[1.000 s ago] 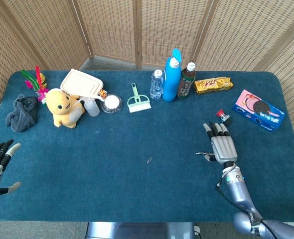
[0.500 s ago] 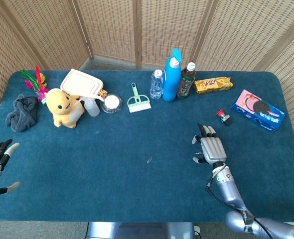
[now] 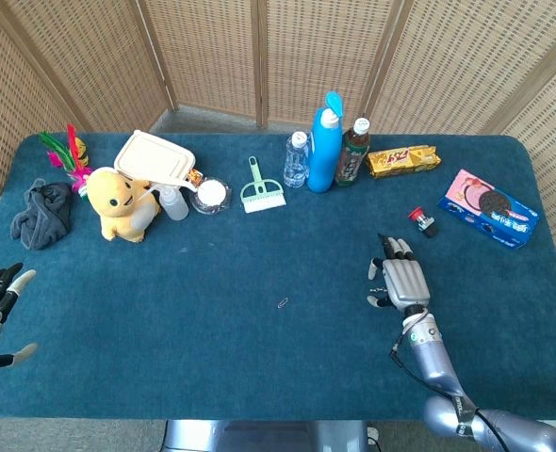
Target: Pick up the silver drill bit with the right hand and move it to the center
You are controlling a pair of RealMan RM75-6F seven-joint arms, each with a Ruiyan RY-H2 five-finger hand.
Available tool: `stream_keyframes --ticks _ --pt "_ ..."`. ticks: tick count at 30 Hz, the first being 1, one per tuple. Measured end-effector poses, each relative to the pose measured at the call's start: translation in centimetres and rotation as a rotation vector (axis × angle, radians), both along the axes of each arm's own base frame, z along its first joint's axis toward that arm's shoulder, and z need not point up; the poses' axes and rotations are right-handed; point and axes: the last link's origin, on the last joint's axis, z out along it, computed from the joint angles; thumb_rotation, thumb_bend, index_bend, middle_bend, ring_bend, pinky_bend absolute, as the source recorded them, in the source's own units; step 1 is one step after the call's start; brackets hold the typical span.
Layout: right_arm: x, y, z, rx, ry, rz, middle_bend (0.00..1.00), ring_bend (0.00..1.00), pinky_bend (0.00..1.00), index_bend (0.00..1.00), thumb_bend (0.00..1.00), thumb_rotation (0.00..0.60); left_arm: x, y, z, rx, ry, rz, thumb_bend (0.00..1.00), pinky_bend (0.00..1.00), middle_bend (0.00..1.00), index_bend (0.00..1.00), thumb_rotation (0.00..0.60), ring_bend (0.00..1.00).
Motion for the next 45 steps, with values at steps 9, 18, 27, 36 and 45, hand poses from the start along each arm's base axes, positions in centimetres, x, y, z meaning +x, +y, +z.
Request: stream_keyframes --ticks 9,18,27,36,45 --pt "-0.42 0.17 -0.04 0.004 -0.008 -0.004 0.0 0.0 0.0 0.49 0.17 0.6 -0.02 0.02 0.02 0.002 0.002 0.002 0.18 0.0 0.0 0.03 0.6 0.0" --pt "-0.62 0.32 -0.34 0.013 -0.003 0.0 0.0 0.0 0.0 0.51 0.23 0.6 -0.01 0.01 0.14 0.005 -0.001 0.002 0.17 0.0 0.0 0.03 0.6 0.0" --pt "-0.34 0.44 -0.33 0.014 -0.001 0.009 0.0 0.0 0.0 0.54 0.26 0.6 0.02 -0.01 0.2 0.005 -0.005 0.001 0.17 0.0 0.0 0.03 0.6 0.0" --pt "-0.45 0.69 -0.53 0.021 0.005 0.009 0.0 0.0 0.0 0.54 0.29 0.6 0.02 -0.03 0.26 0.005 -0.008 0.0 0.17 0.0 0.0 0.03 0.6 0.0" --pt "-0.4 0.62 -0.68 0.027 0.01 0.011 0.0 0.0 0.0 0.52 0.3 0.6 0.01 0.0 0.19 0.002 -0.006 0.001 0.18 0.0 0.0 0.03 0.6 0.0"
